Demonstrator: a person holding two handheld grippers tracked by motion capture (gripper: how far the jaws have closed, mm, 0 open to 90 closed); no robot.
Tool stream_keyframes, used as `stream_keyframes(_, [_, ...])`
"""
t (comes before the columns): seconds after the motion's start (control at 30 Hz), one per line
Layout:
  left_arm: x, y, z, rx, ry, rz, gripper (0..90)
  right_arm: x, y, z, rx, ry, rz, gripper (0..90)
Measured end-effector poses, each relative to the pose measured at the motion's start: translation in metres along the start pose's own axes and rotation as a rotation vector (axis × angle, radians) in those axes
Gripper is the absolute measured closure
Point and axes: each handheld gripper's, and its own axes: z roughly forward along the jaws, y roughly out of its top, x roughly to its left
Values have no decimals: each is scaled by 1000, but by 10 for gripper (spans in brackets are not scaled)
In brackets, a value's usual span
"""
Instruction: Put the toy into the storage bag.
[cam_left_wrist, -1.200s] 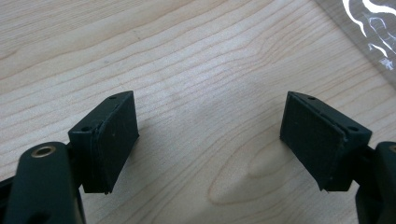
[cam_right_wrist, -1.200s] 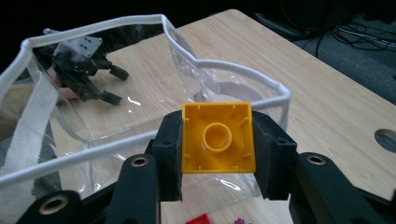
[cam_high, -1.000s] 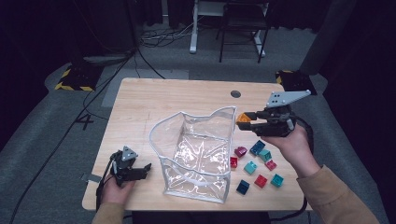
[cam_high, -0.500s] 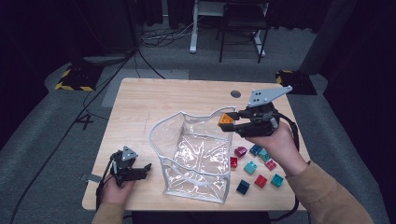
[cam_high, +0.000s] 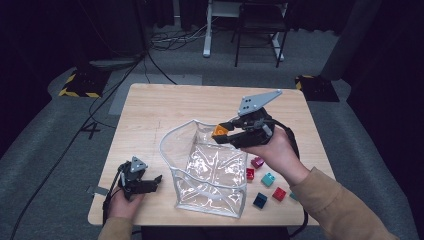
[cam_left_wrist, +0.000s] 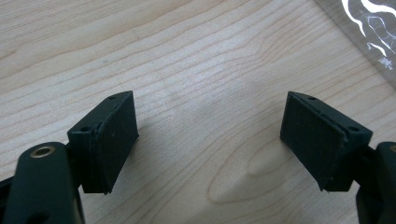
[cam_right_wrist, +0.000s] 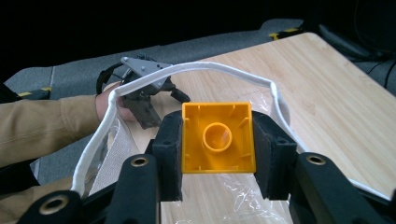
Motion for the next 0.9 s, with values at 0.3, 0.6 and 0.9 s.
stream_keyframes(0.3, [0,0,0,1,0,1,192,2,4,25,81,0,-9,593])
stream_keyframes(0.6, [0,0,0,-3,2,-2,192,1,-3,46,170,23,25,593])
stream_keyframes(0.9, [0,0,0,0,0,0,192,6,-8,62,281,14,5,593])
